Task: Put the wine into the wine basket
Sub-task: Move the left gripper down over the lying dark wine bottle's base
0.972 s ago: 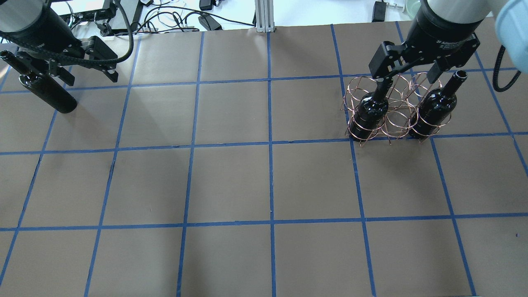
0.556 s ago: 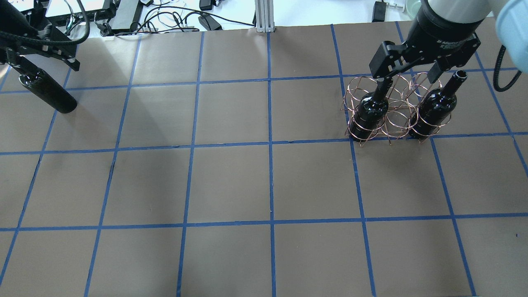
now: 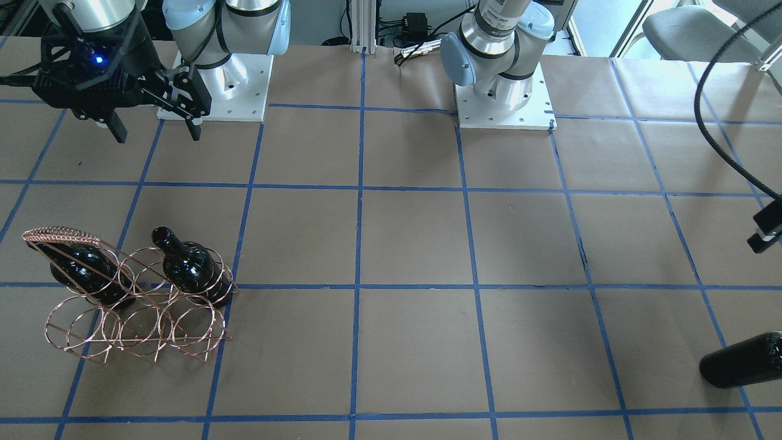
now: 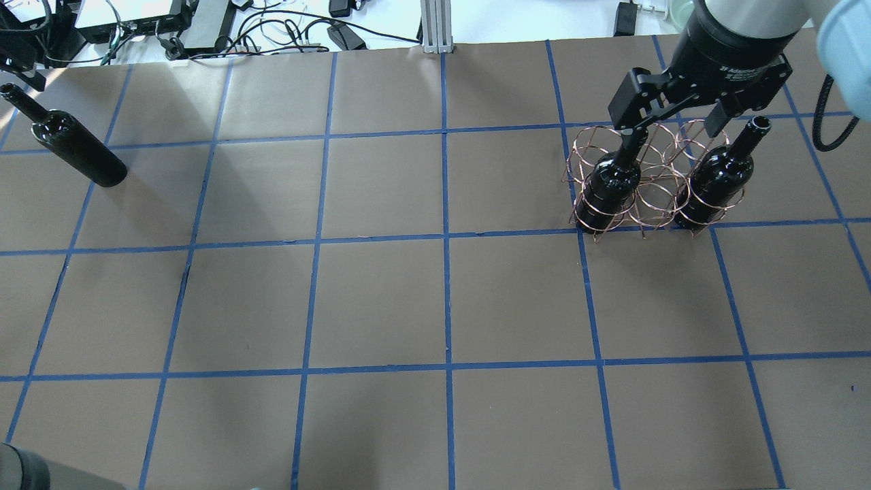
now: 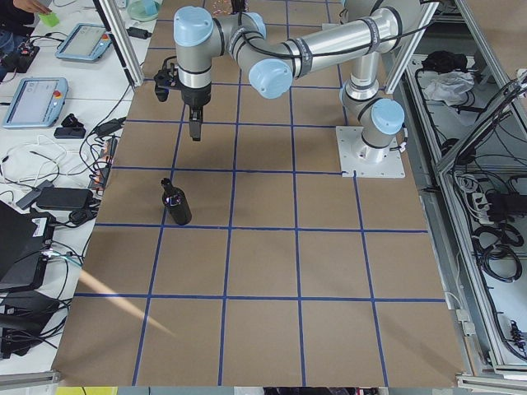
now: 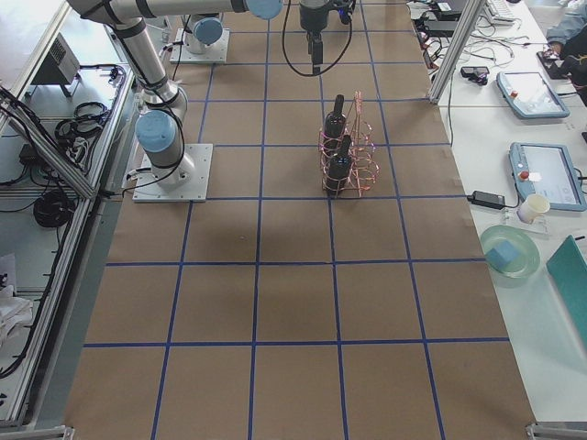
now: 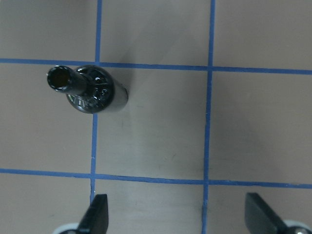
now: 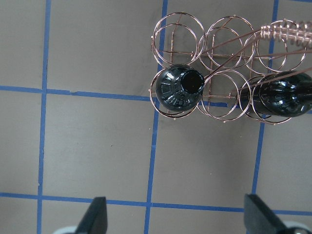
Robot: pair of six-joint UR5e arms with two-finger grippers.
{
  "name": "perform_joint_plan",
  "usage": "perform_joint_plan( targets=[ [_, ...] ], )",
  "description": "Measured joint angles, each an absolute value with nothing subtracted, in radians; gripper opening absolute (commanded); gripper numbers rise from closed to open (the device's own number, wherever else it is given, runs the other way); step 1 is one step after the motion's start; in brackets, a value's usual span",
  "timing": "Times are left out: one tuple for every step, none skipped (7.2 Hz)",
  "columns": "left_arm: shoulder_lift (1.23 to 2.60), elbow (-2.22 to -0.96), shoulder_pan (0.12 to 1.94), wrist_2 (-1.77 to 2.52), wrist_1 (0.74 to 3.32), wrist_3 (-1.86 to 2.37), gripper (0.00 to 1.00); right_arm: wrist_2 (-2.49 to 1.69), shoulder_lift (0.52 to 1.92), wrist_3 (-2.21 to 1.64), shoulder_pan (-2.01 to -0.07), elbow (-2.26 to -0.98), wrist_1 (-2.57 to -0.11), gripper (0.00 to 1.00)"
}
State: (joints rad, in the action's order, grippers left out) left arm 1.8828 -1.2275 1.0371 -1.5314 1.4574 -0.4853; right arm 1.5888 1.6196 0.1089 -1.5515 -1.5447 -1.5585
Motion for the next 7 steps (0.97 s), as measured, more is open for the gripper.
perform_joint_plan(
  targets=[
    [1.932, -1.201, 1.014, -1.537, 1.414, -0.531, 1.00, 1.589, 1.620, 0.109, -1.552, -1.545, -1.559, 1.00],
    [1.975, -1.185, 0.995, -1.539, 1.364, -0.558, 1.00, 1.589, 1.620, 0.109, -1.552, -1.545, -1.559, 1.00],
    [2.014, -1.168, 0.985, -1.537, 1.322, -0.569, 1.00, 1.589, 1.620, 0.109, -1.552, -1.545, -1.559, 1.00],
    [2.051, -1.152, 0.980, -1.530, 1.284, -0.573, 1.00, 1.589, 1.619, 0.109, -1.552, -1.545, -1.561, 1.00],
    [2.082, -1.143, 0.979, -1.516, 1.252, -0.572, 1.00, 1.588, 1.618, 0.108, -1.552, -1.546, -1.567, 1.00],
    [2.105, -1.139, 0.979, -1.503, 1.227, -0.571, 1.00, 1.587, 1.617, 0.108, -1.552, -1.546, -1.571, 1.00],
    [2.123, -1.135, 0.979, -1.498, 1.209, -0.568, 0.98, 1.587, 1.616, 0.107, -1.552, -1.546, -1.573, 1.00]
  ],
)
